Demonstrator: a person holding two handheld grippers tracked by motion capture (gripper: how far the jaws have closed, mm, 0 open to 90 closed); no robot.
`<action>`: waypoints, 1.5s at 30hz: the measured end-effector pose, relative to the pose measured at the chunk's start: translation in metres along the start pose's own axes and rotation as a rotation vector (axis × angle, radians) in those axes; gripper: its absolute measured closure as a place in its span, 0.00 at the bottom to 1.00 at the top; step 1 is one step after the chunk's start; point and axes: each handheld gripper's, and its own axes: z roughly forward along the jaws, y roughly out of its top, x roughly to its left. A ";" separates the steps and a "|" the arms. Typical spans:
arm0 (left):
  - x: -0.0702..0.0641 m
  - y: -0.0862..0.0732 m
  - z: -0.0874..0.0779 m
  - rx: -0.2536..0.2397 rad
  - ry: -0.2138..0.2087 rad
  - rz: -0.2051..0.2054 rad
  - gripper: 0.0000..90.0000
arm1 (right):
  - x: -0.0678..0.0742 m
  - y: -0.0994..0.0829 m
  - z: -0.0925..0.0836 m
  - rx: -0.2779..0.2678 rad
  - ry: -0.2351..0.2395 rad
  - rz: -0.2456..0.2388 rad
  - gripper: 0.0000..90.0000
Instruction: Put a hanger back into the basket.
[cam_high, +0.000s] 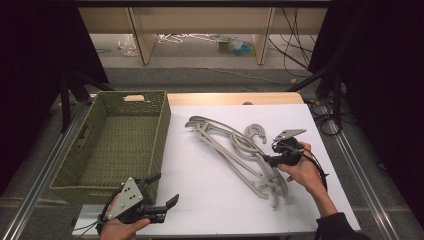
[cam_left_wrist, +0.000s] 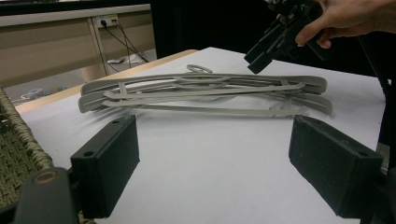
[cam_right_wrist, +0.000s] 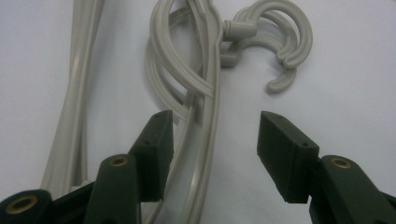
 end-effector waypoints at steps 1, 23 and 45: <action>0.000 0.000 0.000 0.001 0.000 0.010 0.18 | -0.001 0.000 0.002 0.008 0.003 -0.012 0.54; 0.000 0.000 0.001 0.006 -0.010 0.012 0.18 | -0.006 0.010 0.037 0.102 0.032 0.015 0.74; -0.001 0.000 0.001 0.006 -0.010 0.001 0.18 | -0.006 0.022 0.019 0.045 -0.004 -0.048 0.88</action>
